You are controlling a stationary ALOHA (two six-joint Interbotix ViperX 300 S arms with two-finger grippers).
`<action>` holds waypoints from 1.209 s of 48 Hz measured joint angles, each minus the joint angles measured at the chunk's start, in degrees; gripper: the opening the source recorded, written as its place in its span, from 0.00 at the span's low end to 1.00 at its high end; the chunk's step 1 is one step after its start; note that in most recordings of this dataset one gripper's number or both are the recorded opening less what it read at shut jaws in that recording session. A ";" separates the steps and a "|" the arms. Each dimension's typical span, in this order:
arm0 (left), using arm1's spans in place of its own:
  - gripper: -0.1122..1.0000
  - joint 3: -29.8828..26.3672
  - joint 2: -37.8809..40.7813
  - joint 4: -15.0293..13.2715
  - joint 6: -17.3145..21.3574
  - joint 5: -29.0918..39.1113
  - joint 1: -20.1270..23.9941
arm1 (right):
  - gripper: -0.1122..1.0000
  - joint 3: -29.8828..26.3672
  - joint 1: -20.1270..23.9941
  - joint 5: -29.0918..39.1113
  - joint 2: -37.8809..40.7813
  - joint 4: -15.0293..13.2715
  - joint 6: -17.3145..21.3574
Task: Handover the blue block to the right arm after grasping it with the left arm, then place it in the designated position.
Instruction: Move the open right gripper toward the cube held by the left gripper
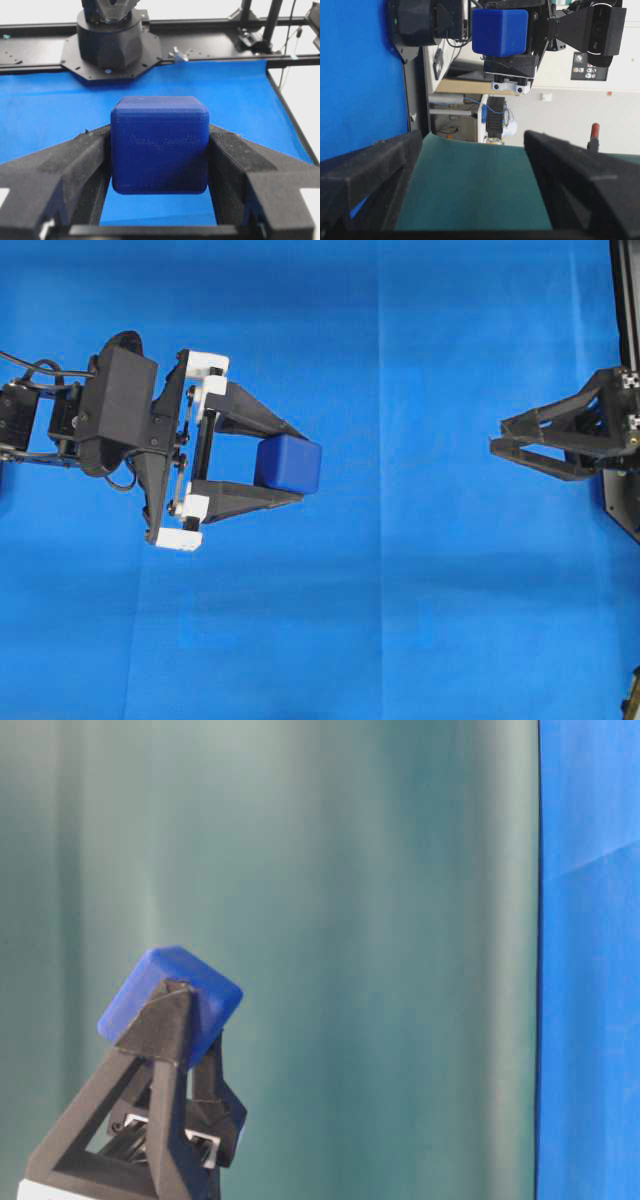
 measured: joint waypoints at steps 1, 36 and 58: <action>0.54 -0.09 0.09 0.00 0.00 0.00 0.00 | 0.96 0.00 0.00 0.00 0.00 0.00 0.00; 0.54 -0.09 0.00 0.00 0.00 0.00 0.00 | 0.96 -5.27 0.00 -0.09 8.17 -0.09 0.09; 0.54 -0.09 0.00 0.00 -0.09 0.00 0.00 | 0.96 -17.40 -0.09 -2.29 25.31 -0.09 -0.35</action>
